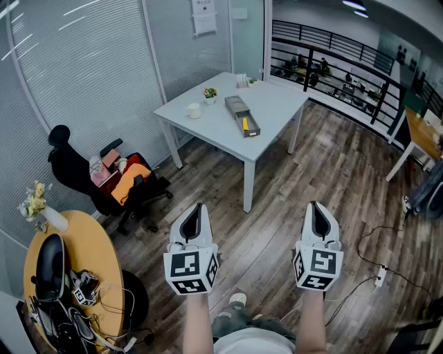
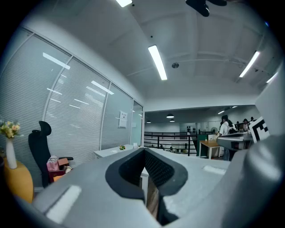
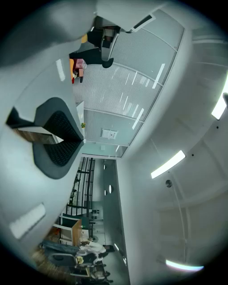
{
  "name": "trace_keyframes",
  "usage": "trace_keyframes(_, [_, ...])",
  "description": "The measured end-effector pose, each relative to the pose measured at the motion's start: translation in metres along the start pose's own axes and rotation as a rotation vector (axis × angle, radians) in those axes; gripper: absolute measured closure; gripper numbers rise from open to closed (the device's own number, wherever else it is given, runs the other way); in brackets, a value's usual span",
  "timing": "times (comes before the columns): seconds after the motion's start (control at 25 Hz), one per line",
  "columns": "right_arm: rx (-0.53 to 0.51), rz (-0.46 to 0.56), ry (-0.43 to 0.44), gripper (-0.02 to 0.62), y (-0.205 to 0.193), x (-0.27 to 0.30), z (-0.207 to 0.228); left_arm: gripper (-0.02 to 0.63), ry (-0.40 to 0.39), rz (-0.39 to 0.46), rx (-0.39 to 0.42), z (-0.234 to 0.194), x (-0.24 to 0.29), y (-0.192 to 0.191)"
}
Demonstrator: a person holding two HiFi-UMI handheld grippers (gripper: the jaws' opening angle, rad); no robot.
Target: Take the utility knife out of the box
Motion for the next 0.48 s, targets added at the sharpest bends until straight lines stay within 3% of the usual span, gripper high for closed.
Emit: trace_keyframes(0.48, [0.006,-0.011,-0.007,0.574,-0.002,0.01,0.006,0.605,-0.006,-0.006,-0.003,-0.001,0.014,-0.001])
Point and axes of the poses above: the fingertips, and each gripper's own axes: x forward along the fingers, z to its right, y out of its top, the point moved 8 cm from there along -x, backward along the fingers, and after that the axes turned 10 degrees about -x, right-handed, at the moved point
